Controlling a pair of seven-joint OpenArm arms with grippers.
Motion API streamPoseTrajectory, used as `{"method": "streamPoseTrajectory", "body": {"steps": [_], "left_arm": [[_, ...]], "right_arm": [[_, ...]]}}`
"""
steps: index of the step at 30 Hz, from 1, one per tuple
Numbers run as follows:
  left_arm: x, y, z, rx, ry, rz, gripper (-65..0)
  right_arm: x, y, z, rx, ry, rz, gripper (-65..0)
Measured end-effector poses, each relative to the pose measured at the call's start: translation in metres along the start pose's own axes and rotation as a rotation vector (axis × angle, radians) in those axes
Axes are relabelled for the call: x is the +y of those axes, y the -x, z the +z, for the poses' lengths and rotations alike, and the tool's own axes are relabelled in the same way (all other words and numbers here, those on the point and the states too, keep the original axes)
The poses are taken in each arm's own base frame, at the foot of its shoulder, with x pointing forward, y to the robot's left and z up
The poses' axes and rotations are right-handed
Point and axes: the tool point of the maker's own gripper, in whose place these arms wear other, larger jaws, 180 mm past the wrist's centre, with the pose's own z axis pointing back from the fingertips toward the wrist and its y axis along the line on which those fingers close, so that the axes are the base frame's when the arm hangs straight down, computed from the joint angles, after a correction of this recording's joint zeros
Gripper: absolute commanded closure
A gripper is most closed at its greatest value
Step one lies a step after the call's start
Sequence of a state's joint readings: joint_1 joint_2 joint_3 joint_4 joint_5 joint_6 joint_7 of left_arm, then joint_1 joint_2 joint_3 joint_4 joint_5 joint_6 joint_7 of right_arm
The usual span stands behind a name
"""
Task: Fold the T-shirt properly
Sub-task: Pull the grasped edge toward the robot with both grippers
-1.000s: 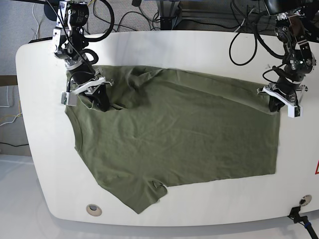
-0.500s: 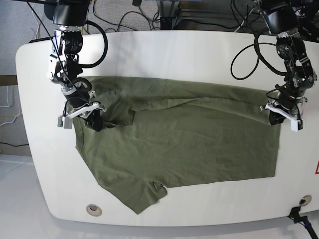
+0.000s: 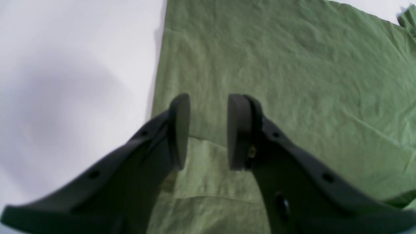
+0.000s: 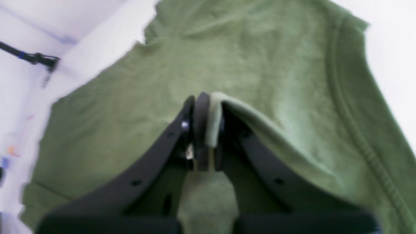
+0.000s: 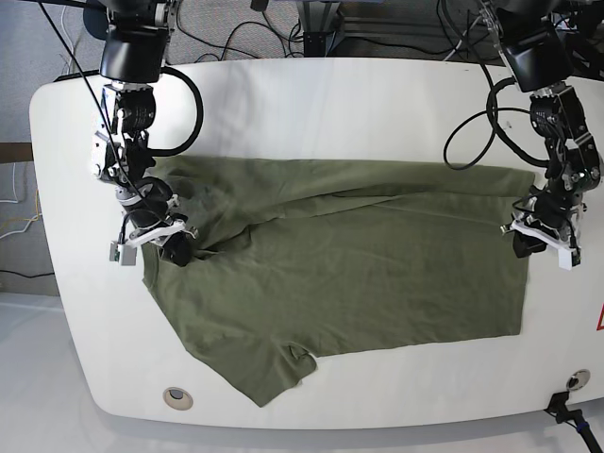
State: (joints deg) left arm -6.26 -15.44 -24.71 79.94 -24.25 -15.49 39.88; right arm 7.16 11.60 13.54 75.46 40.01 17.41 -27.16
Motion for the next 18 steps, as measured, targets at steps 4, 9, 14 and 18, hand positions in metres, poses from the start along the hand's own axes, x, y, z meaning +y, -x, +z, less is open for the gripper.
{"method": "streamPoseTrajectory", "body": {"steps": [4, 9, 14, 18], "left_arm": [[0.000, -0.008, -0.002, -0.012, -0.010, -0.022, -28.7], [0.011, -0.003, 0.000, 0.016, -0.068, -0.086, -37.7], [0.014, -0.005, 0.018, 0.017, -0.082, -0.224, -38.1], [0.008, 0.005, 0.039, 0.034, -0.075, -0.336, -38.1]], "right_arm": [[-0.010, 0.023, -0.008, 0.144, 0.056, 0.056, -24.3], [0.000, 0.010, 0.007, 0.134, 0.063, 0.200, -47.0], [-0.002, 0.013, 0.047, 0.142, 0.142, 0.432, -47.3], [-0.011, 0.021, 0.074, 0.166, 0.220, 0.565, -47.3]]}}
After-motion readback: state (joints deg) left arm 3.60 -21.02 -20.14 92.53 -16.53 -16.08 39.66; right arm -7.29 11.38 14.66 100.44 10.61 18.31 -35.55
